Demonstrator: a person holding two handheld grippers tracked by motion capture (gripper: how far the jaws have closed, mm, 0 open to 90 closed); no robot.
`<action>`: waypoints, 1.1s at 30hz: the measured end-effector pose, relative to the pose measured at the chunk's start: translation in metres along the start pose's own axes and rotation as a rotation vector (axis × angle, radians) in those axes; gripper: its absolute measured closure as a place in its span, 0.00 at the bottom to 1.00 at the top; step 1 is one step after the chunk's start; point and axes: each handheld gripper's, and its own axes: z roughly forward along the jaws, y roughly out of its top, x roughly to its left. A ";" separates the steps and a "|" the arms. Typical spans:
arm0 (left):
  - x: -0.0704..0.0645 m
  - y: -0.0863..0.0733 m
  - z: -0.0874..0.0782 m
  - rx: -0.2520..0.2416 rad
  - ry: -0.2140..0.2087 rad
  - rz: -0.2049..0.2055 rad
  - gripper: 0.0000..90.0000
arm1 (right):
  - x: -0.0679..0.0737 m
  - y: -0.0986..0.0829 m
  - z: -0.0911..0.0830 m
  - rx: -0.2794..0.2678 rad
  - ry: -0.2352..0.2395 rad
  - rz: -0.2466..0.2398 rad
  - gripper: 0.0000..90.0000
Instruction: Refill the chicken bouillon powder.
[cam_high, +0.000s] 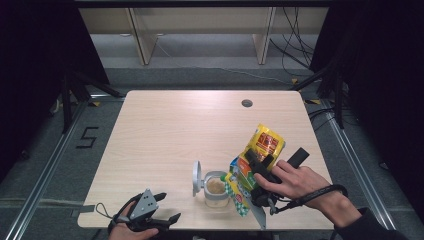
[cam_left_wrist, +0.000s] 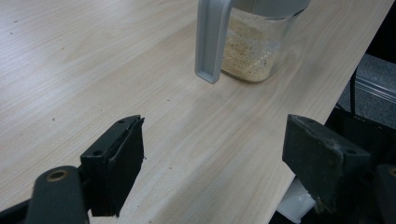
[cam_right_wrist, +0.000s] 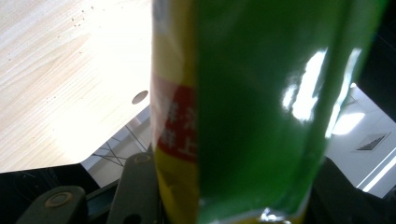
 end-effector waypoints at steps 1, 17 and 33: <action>0.000 -0.001 0.001 -0.015 -0.002 -0.003 0.22 | 0.000 0.000 0.000 -0.001 0.001 0.002 0.66; 0.000 0.000 0.000 0.000 0.000 0.001 0.22 | 0.000 0.000 0.000 -0.001 0.000 0.000 0.66; 0.000 0.000 0.000 0.002 0.000 0.000 0.22 | 0.000 -0.002 -0.001 -0.006 -0.004 -0.007 0.66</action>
